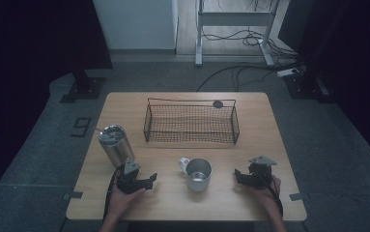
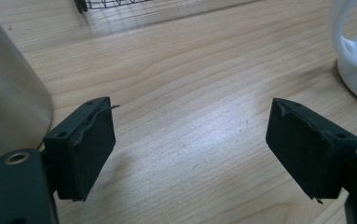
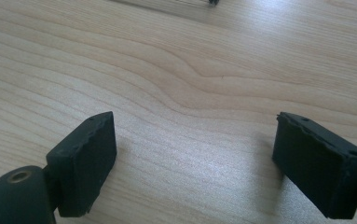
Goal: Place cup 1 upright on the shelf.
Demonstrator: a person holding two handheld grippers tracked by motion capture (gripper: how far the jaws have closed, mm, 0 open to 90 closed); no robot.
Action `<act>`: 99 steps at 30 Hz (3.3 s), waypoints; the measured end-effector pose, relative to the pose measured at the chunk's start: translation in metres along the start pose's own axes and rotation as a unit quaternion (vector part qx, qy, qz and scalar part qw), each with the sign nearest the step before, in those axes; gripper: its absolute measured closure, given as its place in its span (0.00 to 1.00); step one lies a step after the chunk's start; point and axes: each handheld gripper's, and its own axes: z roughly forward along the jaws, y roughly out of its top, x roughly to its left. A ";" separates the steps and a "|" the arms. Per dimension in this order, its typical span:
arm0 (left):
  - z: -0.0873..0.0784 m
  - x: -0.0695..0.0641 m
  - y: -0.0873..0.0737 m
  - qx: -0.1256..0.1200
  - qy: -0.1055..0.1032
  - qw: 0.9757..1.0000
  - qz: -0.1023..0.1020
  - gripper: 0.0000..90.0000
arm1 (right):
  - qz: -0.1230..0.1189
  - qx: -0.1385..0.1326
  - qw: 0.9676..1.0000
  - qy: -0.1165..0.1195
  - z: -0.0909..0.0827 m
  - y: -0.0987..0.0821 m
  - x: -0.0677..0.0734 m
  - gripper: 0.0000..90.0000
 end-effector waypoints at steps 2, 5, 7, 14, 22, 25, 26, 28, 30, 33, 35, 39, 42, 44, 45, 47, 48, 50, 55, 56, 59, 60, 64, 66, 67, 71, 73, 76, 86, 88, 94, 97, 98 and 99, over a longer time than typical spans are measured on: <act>-0.001 0.000 0.000 -0.003 0.002 1.000 -0.001 0.17 | 0.000 0.000 1.000 -0.001 0.000 0.000 0.000 0.15; -0.003 0.000 0.000 -0.014 -0.002 1.000 -0.004 0.17 | 0.000 0.000 1.000 -0.001 0.000 0.000 0.000 0.15; -0.004 0.000 0.001 -0.022 -0.004 1.000 -0.011 0.18 | 0.001 0.000 1.000 -0.002 0.000 0.000 0.000 0.15; -0.007 0.000 0.000 -0.034 0.008 0.999 -0.018 0.21 | 0.002 0.000 1.000 -0.003 0.000 0.000 0.000 0.15; -0.017 -0.005 0.003 -0.034 0.007 0.999 -0.008 0.22 | 0.002 0.000 1.000 -0.002 0.000 0.000 0.000 0.15; -0.019 -0.004 0.004 -0.033 0.006 0.999 -0.006 0.22 | 0.002 0.000 1.000 -0.002 0.000 0.000 0.000 0.15; -0.021 -0.004 0.006 -0.035 0.002 0.999 -0.002 0.22 | 0.001 -0.001 1.000 -0.003 0.001 0.000 0.000 0.15; -0.024 -0.003 0.008 -0.040 0.000 0.999 -0.003 0.22 | 0.002 -0.001 1.000 -0.003 0.001 0.001 0.000 0.15; -0.028 -0.001 0.010 -0.045 -0.006 0.999 -0.006 0.21 | 0.003 0.000 1.000 -0.003 0.001 0.001 0.000 0.15; -0.031 0.002 0.011 -0.049 -0.007 0.999 -0.008 0.21 | 0.003 0.000 1.000 -0.004 0.001 0.001 0.000 0.15; -0.035 0.006 0.012 -0.056 -0.007 0.998 -0.014 0.20 | 0.003 -0.001 1.000 -0.004 0.001 0.001 0.000 0.15; -0.043 0.012 0.014 -0.072 -0.008 0.997 -0.023 0.19 | 0.005 0.000 1.000 -0.005 0.002 0.002 -0.001 0.16; -0.047 0.016 0.015 -0.079 -0.008 0.997 -0.027 0.19 | 0.006 0.000 1.000 -0.006 0.002 0.002 -0.001 0.16; -0.050 0.019 0.016 -0.082 -0.007 0.996 -0.029 0.18 | 0.006 -0.001 1.000 -0.006 0.002 0.002 -0.001 0.16; -0.051 0.021 0.016 -0.084 -0.007 0.996 -0.032 0.17 | 0.006 -0.001 1.000 -0.006 0.002 0.002 -0.001 0.16; -0.053 0.024 0.016 -0.087 -0.006 0.996 -0.037 0.17 | 0.006 -0.001 1.000 -0.007 0.002 0.002 -0.001 0.16; -0.055 0.025 0.016 -0.088 -0.005 0.995 -0.038 0.17 | 0.007 -0.001 1.000 -0.007 0.002 0.002 -0.001 0.16; -0.057 0.028 0.015 -0.090 -0.003 0.995 -0.040 0.17 | 0.007 -0.001 1.000 -0.007 0.002 0.002 -0.001 0.16; -0.059 0.030 0.015 -0.092 0.003 0.995 -0.040 0.16 | 0.007 -0.001 1.000 -0.007 0.002 0.002 -0.001 0.16; -0.060 0.032 0.015 -0.092 0.007 0.995 -0.039 0.16 | 0.007 -0.001 1.000 -0.007 0.002 0.002 -0.001 0.16; -0.061 0.033 0.015 -0.094 0.009 0.995 -0.041 0.16 | 0.007 -0.001 1.000 -0.007 0.002 0.002 -0.001 0.16; -0.062 0.034 0.015 -0.095 0.010 0.995 -0.041 0.15 | 0.007 -0.001 1.000 -0.007 0.002 0.002 -0.001 0.16; -0.066 0.035 0.016 -0.101 0.012 0.994 -0.042 0.14 | 0.007 -0.001 1.000 -0.007 0.002 0.002 -0.001 0.16; -0.069 0.037 0.016 -0.104 0.015 0.994 -0.043 0.14 | 0.007 -0.001 1.000 -0.007 0.002 0.002 -0.001 0.16; -0.070 0.037 0.016 -0.105 0.015 0.993 -0.044 0.13 | 0.007 -0.001 1.000 -0.007 0.002 0.002 -0.001 0.16; -0.075 0.041 0.016 -0.111 0.020 0.992 -0.048 0.12 | 0.007 -0.001 1.000 -0.007 0.002 0.002 -0.001 0.16; -0.077 0.044 0.016 -0.112 0.023 0.992 -0.050 0.11 | 0.007 -0.001 1.000 -0.007 0.002 0.002 -0.001 0.16; -0.079 0.049 0.014 -0.112 0.028 0.992 -0.053 0.10 | 0.007 -0.001 1.000 -0.007 0.002 0.002 -0.001 0.16; -0.078 0.059 0.011 -0.106 0.038 0.992 -0.063 0.05 | 0.008 -0.002 1.000 -0.008 0.002 0.002 -0.001 0.16; -0.077 0.060 0.011 -0.107 0.039 0.991 -0.065 0.05 | 0.007 -0.001 1.000 -0.008 0.002 0.002 -0.001 0.16; -0.074 0.069 0.010 -0.104 0.046 0.991 -0.073 0.04 | 0.008 -0.001 1.000 -0.009 0.002 0.002 -0.001 0.16; -0.072 0.073 0.011 -0.103 0.054 0.990 -0.074 0.04 | 0.008 -0.001 1.000 -0.009 0.002 0.002 -0.001 0.16; -0.072 0.074 0.011 -0.102 0.056 0.991 -0.073 0.04 | 0.008 -0.001 1.000 -0.009 0.002 0.002 -0.001 0.16; -0.072 0.074 0.011 -0.102 0.056 0.991 -0.073 0.03 | 0.008 -0.001 1.000 -0.009 0.002 0.002 -0.001 0.16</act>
